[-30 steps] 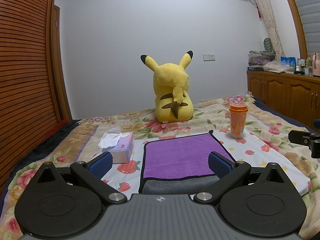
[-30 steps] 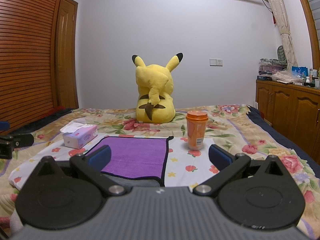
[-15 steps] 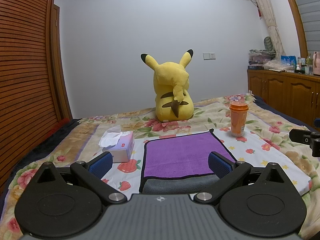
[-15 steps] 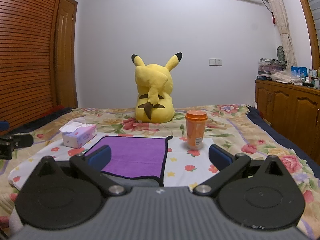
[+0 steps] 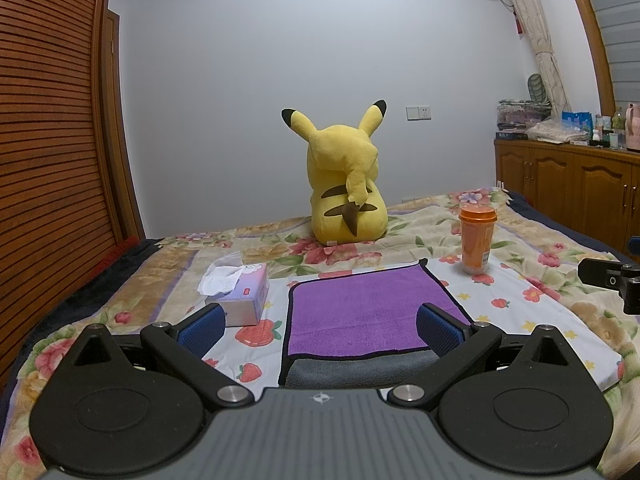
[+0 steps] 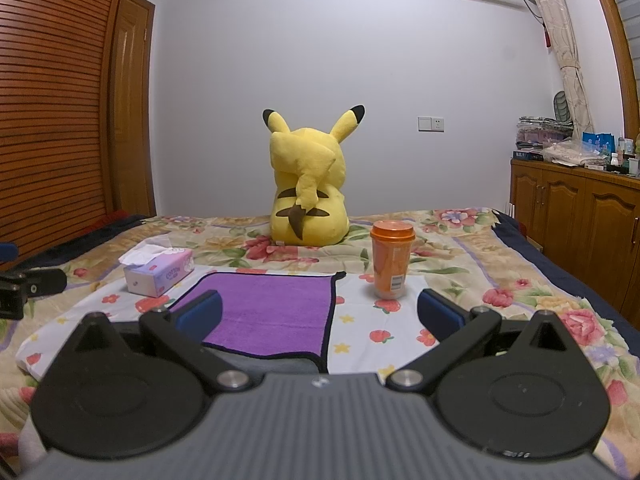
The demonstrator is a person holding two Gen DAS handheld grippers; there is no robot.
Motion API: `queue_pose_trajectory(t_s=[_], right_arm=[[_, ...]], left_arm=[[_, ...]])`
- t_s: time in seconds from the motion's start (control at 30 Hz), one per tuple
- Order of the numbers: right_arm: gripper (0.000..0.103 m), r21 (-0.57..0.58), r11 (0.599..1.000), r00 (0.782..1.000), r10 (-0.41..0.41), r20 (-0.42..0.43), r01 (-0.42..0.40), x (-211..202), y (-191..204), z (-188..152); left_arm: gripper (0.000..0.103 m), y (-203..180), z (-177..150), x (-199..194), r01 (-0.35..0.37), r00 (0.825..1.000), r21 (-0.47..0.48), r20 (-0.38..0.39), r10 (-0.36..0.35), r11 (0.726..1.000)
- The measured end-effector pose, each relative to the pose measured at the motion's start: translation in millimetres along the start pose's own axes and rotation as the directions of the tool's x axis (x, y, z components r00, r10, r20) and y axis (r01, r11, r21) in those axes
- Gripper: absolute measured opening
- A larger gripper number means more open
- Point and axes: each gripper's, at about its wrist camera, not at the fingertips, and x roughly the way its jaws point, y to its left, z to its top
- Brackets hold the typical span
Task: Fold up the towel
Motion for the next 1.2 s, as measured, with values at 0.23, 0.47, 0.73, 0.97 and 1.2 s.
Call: queue_pose_trajectory(t_s=[0.23, 0.47, 0.73, 0.97, 1.2], right_arm=[[0.103, 0.000, 1.000, 1.000, 0.000, 0.000, 0.000, 0, 0, 0], [0.103, 0.001, 1.000, 1.000, 0.000, -0.001, 0.000, -1, 0, 0], [0.103, 0.001, 1.000, 1.000, 0.000, 0.000, 0.000, -2, 3, 1], [0.103, -0.007, 1.000, 1.000, 0.003, -0.015, -0.004, 3, 2, -1], [0.103, -0.040, 0.999, 0.998, 0.004, -0.061, -0.007, 15, 9, -6]], left_arm=[[0.103, 0, 0, 0, 0.000, 1.000, 0.001, 0.000, 0.000, 1.000], [0.103, 0, 0, 0, 0.000, 1.000, 0.001, 0.000, 0.000, 1.000], [0.103, 0, 0, 0, 0.000, 1.000, 0.001, 0.000, 0.000, 1.000], [0.103, -2, -2, 8, 0.003, 0.999, 0.011, -0.032, -0.003, 1.000], [0.103, -5, -6, 22, 0.012, 0.994, 0.026, -0.106, -0.009, 1.000]])
